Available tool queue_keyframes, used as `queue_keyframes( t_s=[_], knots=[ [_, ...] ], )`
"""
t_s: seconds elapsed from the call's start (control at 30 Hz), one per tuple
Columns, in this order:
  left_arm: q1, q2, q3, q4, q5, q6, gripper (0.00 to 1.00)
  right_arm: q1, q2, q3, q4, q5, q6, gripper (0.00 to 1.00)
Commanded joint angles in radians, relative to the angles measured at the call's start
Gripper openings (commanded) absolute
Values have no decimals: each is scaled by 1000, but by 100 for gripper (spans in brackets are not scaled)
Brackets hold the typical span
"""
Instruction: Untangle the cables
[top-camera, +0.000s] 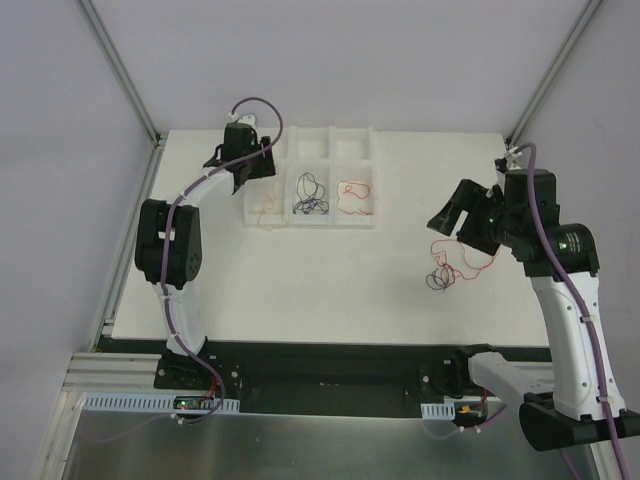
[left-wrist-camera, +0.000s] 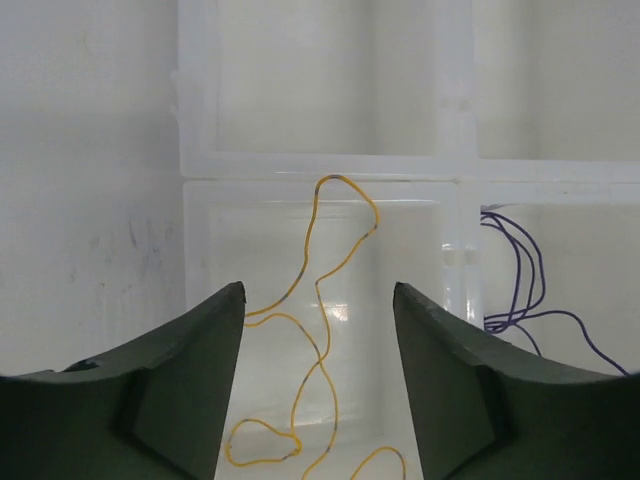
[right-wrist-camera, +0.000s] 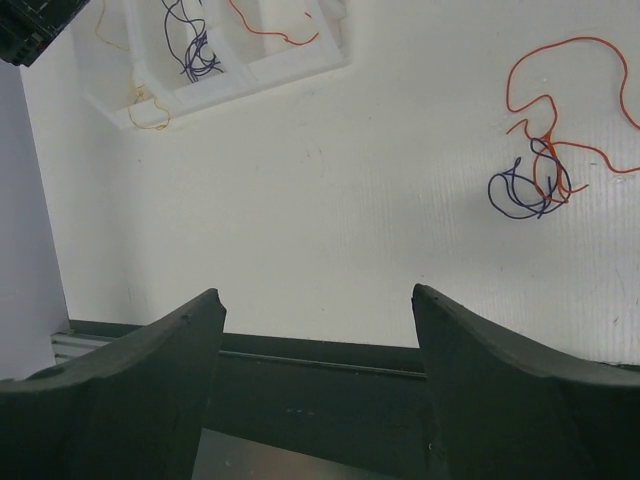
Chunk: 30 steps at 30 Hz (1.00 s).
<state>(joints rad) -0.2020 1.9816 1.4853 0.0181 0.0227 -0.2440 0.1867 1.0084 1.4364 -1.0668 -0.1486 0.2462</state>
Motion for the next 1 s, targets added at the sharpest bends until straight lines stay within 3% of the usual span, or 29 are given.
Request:
queue_keyframes(
  t_s=[0.0,0.13,0.27,0.33,0.57,0.97],
  knots=[
    [0,-142,23,-50,-12,-41,67,-6,19,2,50,-46,30,79],
    [-5,-222,-45,-101,9,-69,69,-6,22,-21,62,-58,39,78],
    [-59,-283,-155,-101,63,23,49,-6,15,-44,70,-63,47,78],
    [-109,-290,-189,-101,75,93,44,-6,12,-50,70,-65,50,77],
    [-220,-208,-182,-164,39,195,51,-4,-7,-51,62,-57,47,77],
    [-295,-147,-160,-280,-127,321,50,-6,-24,-56,44,-45,48,77]
  ],
)
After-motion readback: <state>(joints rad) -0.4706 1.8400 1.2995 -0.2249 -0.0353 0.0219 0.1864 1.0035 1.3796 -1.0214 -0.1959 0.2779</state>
